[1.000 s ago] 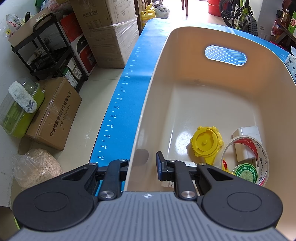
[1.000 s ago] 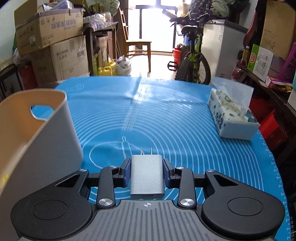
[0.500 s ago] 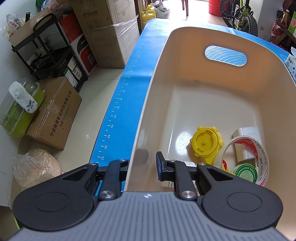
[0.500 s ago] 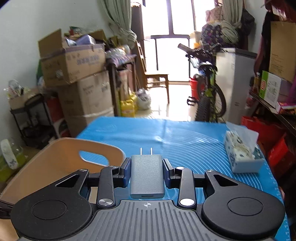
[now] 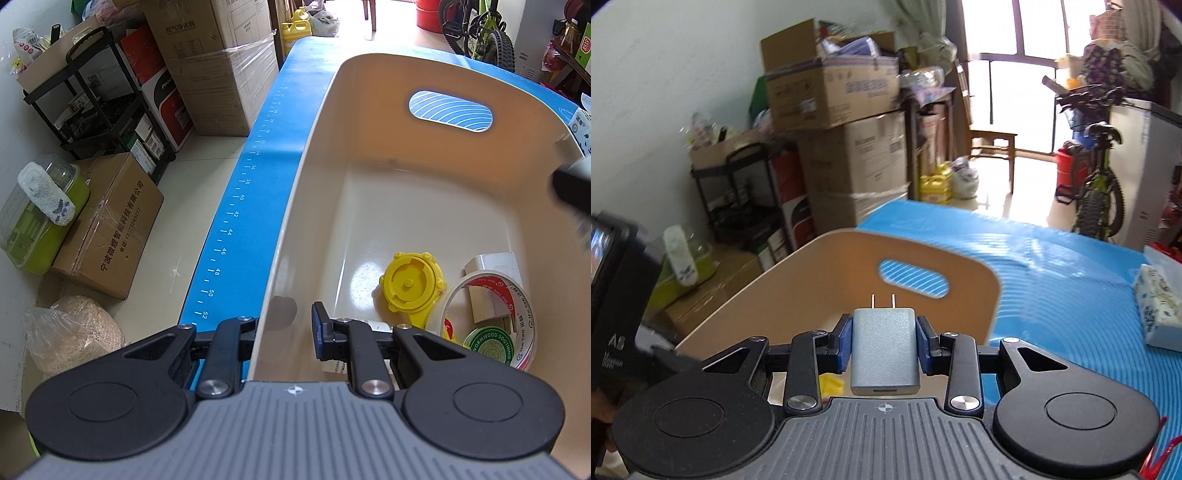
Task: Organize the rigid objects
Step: 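Carry the charger into the basket and open the right tool, then grasp the red figure by its body with the right tool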
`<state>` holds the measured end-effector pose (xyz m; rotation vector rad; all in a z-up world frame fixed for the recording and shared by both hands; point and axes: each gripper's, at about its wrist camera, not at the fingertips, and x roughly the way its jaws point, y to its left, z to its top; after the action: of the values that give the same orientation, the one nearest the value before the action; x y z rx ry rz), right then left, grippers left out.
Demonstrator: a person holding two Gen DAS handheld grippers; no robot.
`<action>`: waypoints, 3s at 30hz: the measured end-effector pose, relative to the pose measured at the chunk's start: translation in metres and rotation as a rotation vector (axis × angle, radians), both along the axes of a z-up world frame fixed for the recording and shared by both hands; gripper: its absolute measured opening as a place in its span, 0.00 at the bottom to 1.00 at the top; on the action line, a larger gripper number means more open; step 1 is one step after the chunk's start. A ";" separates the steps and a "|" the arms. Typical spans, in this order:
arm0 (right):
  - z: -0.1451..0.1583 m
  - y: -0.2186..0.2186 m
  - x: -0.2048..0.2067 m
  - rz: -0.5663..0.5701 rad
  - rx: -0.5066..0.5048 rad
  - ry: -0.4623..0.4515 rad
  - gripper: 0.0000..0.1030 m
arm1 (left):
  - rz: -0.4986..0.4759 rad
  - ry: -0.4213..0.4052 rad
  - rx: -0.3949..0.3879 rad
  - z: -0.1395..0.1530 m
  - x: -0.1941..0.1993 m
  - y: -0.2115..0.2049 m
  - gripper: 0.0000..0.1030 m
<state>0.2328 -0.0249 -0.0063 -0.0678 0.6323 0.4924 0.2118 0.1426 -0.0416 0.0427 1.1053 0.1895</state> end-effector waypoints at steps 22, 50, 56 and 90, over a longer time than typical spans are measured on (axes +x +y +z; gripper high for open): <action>-0.034 0.051 -0.003 0.125 -0.231 0.201 0.48 | -0.001 -0.001 0.004 0.001 0.001 -0.002 0.21; -0.001 -0.149 0.007 -0.465 -0.119 0.137 0.88 | 0.004 -0.002 -0.006 0.000 0.000 -0.002 0.22; -0.037 -0.196 0.017 -0.624 -0.130 0.240 0.88 | 0.004 -0.002 -0.006 0.000 0.000 -0.002 0.22; -0.093 -0.219 0.027 -0.708 -0.127 0.445 0.36 | 0.004 -0.002 -0.007 0.000 0.000 -0.002 0.22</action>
<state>0.2597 -0.2435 -0.0991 0.1488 1.0633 -0.2302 0.2122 0.1408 -0.0415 0.0339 1.1037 0.1896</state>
